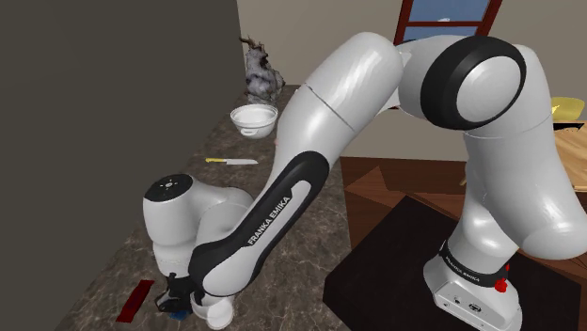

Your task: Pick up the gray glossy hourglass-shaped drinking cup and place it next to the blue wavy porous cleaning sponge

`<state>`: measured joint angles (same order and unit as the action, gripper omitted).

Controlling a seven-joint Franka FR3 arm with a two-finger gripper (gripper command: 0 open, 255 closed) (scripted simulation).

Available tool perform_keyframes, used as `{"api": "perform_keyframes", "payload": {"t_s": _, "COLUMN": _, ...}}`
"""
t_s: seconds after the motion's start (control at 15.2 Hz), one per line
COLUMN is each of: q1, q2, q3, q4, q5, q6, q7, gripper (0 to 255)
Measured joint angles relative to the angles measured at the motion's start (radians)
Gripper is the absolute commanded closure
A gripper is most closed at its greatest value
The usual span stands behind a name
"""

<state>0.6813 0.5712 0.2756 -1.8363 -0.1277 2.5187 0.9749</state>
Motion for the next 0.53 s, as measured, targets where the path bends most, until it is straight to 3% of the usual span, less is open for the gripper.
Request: {"api": "perform_keyframes", "payload": {"t_s": 0.53, "q1": 0.013, "q2": 0.077, "q3": -0.021, "q4": 0.004, "q5": -0.021, "q6": 0.073, "q7": 0.008, "gripper": 255}}
